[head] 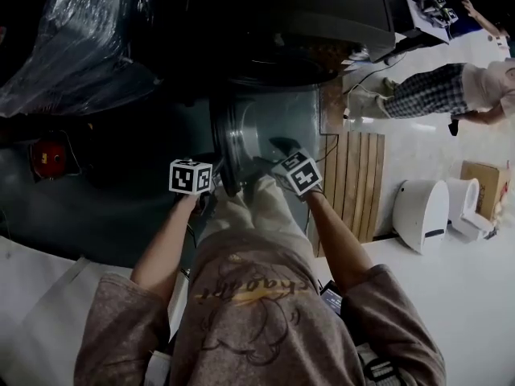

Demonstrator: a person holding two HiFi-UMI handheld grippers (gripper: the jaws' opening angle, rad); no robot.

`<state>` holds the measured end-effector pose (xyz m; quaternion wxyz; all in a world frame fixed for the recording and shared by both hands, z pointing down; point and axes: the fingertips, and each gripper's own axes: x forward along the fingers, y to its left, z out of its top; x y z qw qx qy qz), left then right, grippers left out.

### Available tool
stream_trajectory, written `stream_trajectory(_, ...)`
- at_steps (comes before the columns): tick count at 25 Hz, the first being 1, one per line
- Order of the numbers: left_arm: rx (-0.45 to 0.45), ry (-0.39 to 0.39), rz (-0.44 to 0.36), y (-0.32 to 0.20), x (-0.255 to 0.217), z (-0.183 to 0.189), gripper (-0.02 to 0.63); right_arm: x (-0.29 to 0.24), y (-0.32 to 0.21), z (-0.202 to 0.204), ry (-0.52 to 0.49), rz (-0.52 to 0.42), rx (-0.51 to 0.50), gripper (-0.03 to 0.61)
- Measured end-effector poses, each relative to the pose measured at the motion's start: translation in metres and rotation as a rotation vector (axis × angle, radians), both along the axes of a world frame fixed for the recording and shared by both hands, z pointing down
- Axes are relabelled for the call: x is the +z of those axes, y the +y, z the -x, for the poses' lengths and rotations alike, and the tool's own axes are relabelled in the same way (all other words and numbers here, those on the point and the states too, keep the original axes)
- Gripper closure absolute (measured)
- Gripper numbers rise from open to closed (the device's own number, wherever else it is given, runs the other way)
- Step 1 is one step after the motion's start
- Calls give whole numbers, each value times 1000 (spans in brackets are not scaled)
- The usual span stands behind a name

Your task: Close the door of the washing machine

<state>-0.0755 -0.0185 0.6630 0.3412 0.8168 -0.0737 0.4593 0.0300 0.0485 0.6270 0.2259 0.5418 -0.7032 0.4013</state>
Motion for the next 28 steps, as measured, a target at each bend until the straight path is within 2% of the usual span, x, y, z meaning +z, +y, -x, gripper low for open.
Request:
stream_trajectory(11, 70, -29, -34, 35, 1, -59, 518, -8, 61, -62, -12, -18, 134, 299)
stream_trajectory(18, 111, -18, -28, 52, -2, -111, 506, -12, 97, -107, -27, -24, 204, 299)
stream_trajectory(28, 196, 4, -53, 61, -5, -174, 518, -5, 112, -131, -79, -41, 274, 299)
